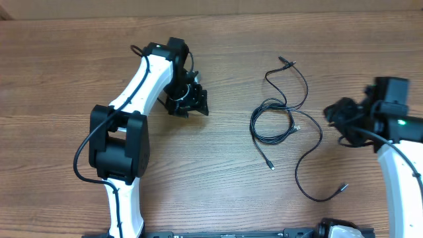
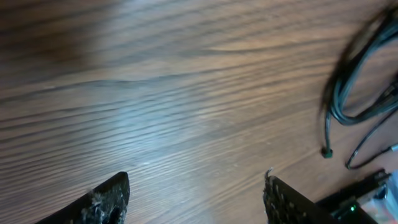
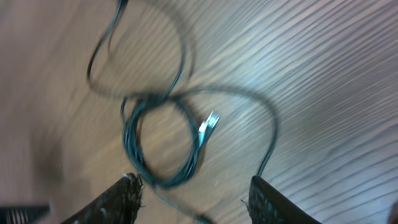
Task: Untangle cables
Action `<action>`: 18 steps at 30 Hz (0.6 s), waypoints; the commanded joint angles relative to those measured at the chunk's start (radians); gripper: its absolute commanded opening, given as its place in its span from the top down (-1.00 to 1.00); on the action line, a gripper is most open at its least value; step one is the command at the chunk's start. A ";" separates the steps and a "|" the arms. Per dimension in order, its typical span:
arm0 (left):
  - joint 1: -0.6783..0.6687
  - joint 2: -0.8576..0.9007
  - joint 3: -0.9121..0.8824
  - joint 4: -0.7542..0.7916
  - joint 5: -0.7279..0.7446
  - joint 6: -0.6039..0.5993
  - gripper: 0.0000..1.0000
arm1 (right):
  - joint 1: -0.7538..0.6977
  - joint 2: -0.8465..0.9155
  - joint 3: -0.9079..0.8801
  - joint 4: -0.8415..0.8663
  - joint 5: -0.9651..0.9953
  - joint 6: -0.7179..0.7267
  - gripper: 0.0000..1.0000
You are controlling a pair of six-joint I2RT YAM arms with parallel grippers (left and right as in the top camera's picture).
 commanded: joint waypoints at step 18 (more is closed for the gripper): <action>0.004 0.005 0.016 0.002 -0.055 -0.038 -0.99 | 0.487 0.371 0.015 0.216 0.009 -0.077 -0.05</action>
